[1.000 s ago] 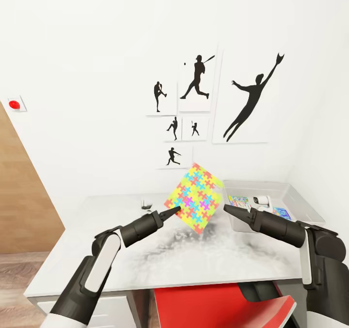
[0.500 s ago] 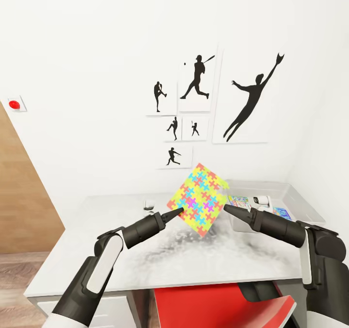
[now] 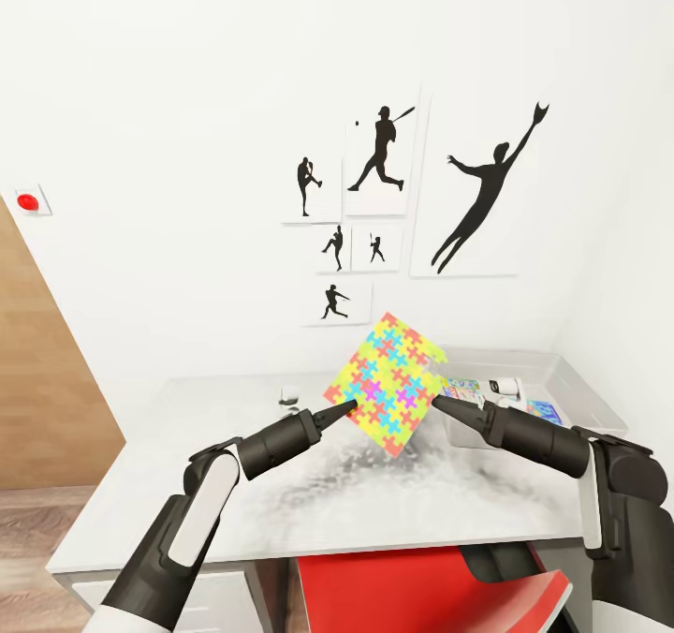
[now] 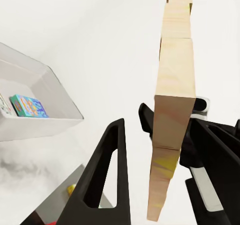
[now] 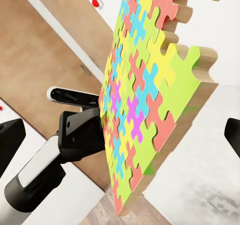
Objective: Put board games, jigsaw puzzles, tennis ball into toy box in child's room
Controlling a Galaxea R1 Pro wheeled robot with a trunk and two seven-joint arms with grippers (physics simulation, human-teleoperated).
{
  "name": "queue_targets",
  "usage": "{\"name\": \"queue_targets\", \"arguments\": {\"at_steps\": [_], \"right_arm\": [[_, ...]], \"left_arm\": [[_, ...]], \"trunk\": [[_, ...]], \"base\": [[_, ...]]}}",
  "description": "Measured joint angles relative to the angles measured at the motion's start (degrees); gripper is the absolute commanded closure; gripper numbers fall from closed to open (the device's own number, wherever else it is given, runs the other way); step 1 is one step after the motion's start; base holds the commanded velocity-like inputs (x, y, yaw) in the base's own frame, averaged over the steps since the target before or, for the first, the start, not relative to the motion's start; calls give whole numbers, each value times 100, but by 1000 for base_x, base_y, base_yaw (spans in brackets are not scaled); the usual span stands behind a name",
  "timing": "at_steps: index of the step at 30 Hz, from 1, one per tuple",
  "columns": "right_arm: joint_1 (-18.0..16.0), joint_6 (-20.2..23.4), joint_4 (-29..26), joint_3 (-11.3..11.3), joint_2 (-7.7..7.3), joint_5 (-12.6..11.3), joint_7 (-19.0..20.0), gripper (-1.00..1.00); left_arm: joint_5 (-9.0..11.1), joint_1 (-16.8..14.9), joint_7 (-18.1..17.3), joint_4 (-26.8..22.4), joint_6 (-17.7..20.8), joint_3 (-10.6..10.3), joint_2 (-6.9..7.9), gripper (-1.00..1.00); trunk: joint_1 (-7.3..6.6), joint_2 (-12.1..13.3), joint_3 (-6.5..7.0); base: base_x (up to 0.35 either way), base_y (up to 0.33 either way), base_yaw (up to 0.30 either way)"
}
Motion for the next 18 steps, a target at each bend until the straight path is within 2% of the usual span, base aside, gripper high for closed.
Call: {"name": "queue_targets", "arguments": {"at_steps": [6,11,18], "right_arm": [[-2,-3,0,4,0,-2,0,-100],[-6,-18,11,9,11,-1,-3,-100],[-6,-36,16,11,36,0,-7,-100]], "left_arm": [[1,0,0,-3,-1,-6,-14,100],[0,1,1,-9,-4,-17,-81,100],[-14,-5,12,-14,-14,-262,-133,100]], "trunk": [[0,0,0],[0,0,0],[0,0,0]], "base": [[0,0,0],[0,0,0],[0,0,0]]}}
